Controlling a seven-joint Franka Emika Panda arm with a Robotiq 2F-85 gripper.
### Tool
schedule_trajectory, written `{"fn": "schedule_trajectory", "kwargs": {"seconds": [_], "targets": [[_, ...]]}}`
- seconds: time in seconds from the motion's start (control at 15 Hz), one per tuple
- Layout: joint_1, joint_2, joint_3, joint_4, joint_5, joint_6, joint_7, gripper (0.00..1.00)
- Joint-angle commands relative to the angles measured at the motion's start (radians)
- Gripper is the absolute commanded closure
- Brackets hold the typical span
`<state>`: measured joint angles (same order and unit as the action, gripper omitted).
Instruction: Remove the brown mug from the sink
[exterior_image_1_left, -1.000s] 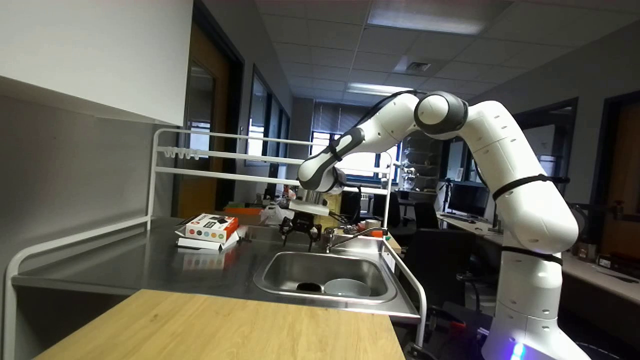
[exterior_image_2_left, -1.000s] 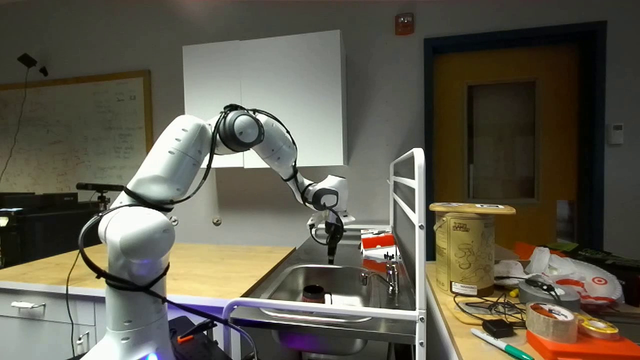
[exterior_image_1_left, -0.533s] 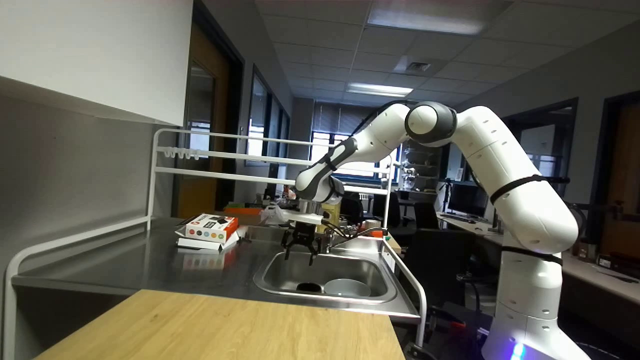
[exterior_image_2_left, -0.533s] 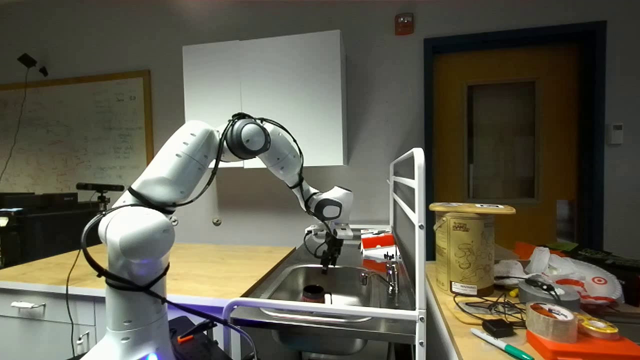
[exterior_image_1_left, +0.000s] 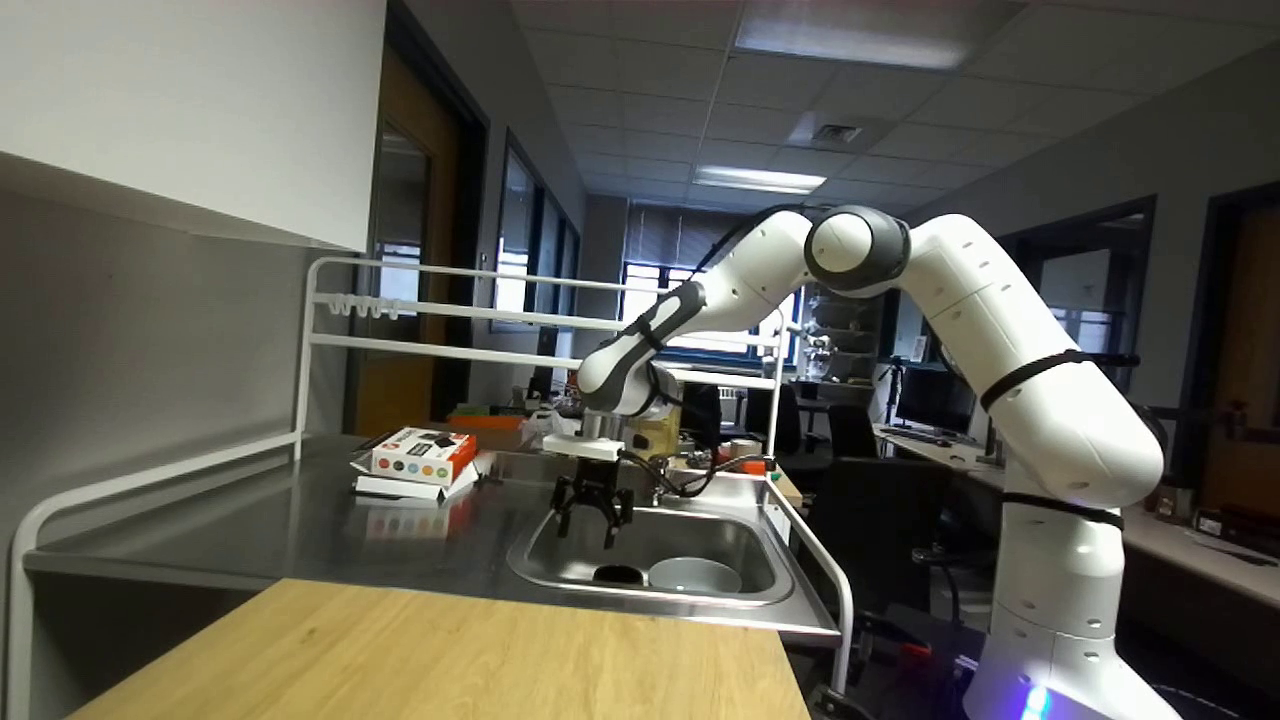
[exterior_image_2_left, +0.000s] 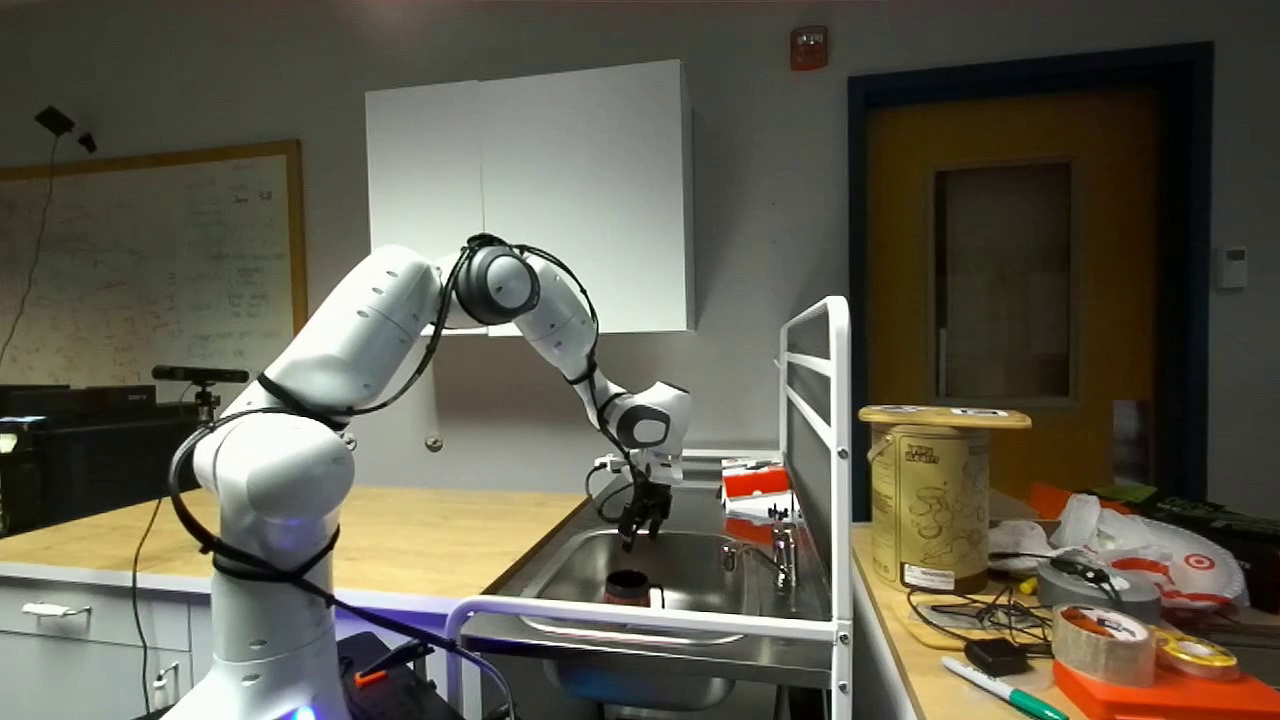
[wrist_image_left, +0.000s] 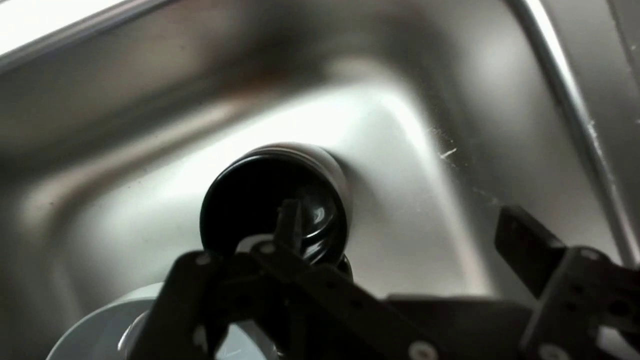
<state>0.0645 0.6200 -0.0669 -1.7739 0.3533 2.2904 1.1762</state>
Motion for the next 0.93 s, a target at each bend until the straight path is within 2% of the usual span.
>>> {"fn": "schedule_trajectory", "kwargs": {"seconds": [0.0, 0.47, 0.8, 0.87], "targets": [[-0.013, 0.032, -0.006, 0.004, 0.007, 0.025, 0.061, 0.00], [-0.019, 0.069, -0.020, -0.033, -0.005, 0.074, 0.110, 0.00], [-0.030, 0.095, -0.012, -0.078, 0.006, 0.132, 0.099, 0.00], [-0.028, 0.107, -0.014, -0.083, 0.002, 0.143, 0.097, 0.25]]}}
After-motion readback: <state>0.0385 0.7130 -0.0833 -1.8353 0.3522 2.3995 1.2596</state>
